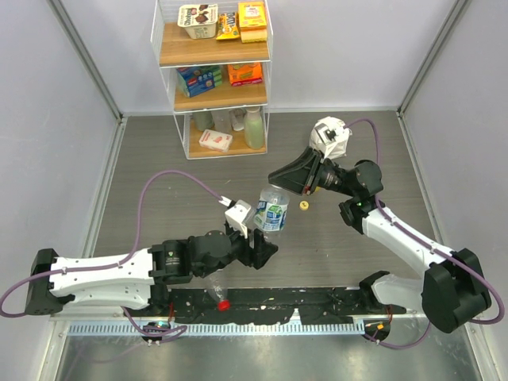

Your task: Unscrew the bottle caps

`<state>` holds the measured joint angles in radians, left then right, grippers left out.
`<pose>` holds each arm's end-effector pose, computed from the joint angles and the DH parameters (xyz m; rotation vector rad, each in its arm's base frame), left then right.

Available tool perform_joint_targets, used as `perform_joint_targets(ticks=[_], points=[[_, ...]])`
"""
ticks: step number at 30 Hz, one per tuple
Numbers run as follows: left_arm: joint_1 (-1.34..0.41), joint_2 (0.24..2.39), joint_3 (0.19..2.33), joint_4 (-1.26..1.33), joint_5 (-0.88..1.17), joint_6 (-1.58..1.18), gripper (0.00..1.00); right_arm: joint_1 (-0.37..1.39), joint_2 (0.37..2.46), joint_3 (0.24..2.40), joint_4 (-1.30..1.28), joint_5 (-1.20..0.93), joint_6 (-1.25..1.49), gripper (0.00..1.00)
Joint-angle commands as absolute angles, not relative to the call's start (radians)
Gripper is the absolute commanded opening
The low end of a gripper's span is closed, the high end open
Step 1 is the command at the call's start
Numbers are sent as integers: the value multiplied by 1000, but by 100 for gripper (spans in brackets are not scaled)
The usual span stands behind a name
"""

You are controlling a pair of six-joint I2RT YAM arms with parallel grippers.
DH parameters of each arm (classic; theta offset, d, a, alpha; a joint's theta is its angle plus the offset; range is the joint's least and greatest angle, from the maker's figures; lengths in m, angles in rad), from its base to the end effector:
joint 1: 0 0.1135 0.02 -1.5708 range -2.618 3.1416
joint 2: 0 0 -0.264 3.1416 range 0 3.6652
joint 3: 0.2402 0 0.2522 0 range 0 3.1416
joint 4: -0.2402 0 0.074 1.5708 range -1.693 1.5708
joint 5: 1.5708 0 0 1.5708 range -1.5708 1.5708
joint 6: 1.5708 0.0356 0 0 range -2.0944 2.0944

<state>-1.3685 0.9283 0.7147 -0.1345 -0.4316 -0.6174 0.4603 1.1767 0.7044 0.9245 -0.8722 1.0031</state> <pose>0.0576 -0.2065 0.2953 0.4421 1.9486 -0.9231 0.2130 0.1360 0.3416 -0.5409 1.4007 1.7031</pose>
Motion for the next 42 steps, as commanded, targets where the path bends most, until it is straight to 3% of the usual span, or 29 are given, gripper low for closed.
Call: perform_joint_targets(ticks=[1, 4, 6, 7, 8, 9, 12, 17, 33, 42], points=[[-1371, 946, 701, -156, -429, -612, 0, 453, 1147, 732, 994, -853, 1036, 2], [-1370, 946, 701, -166, -442, -615, 0, 451, 1124, 752, 893, -819, 979, 7], [-1370, 942, 701, -173, -452, -618, 0, 449, 1114, 755, 844, -793, 953, 20], [-1370, 942, 700, -175, -459, -620, 0, 451, 1111, 755, 830, -787, 945, 32], [-1370, 939, 696, -175, -460, -620, 0, 449, 1111, 756, 830, -782, 945, 37], [-1370, 934, 695, -175, -466, -620, 0, 449, 1109, 756, 828, -778, 948, 49], [-1370, 931, 690, -178, -479, -624, 0, 446, 1112, 768, 807, -767, 950, 75], [-1370, 940, 696, -206, -497, -632, 0, 446, 1108, 805, 726, -738, 930, 98], [-1371, 1185, 891, -512, -778, -716, 0, 514, 1173, 1103, -153, -339, 589, 100], [-1404, 1391, 1061, -759, -1025, -882, 0, 627, 1252, 1160, -227, -126, 584, 99]])
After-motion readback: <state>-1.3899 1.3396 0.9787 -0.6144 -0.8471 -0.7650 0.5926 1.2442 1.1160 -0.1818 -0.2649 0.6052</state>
